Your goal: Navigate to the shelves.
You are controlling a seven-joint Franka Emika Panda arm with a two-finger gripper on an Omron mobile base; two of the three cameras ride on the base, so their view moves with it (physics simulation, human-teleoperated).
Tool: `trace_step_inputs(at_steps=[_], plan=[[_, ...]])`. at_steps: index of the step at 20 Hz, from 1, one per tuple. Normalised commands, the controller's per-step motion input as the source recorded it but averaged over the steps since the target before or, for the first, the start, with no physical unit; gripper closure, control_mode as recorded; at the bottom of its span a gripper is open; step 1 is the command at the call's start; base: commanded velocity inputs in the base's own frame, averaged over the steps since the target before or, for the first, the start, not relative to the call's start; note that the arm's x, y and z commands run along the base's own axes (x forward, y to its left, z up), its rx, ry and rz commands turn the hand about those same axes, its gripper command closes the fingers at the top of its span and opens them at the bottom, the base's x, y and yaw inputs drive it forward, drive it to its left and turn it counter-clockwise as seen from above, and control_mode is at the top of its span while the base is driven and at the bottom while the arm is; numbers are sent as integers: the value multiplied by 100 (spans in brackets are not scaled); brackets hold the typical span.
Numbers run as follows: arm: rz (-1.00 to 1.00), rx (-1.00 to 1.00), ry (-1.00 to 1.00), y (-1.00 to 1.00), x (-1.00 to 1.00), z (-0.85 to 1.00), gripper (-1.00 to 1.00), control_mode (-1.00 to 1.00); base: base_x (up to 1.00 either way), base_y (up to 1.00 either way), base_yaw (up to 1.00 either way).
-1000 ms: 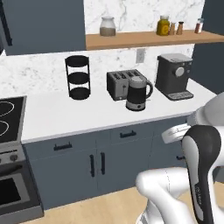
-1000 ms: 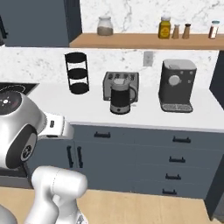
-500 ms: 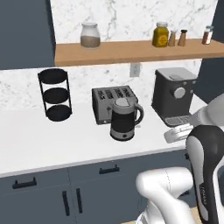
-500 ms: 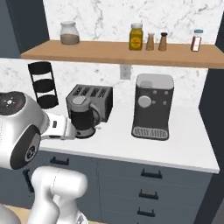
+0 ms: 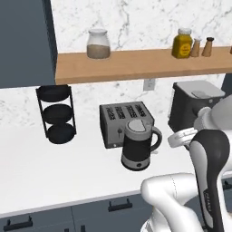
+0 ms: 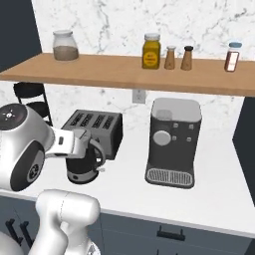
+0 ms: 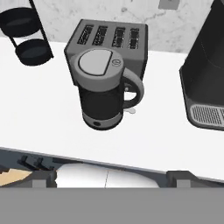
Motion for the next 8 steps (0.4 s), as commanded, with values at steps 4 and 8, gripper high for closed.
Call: trace_step_inputs(at_steps=[4,8], plan=[[0,0,0,0,0,0,-100,100,87,-97,-14],[0,0,0,0,0,0,-100,100,71,-100,-37]])
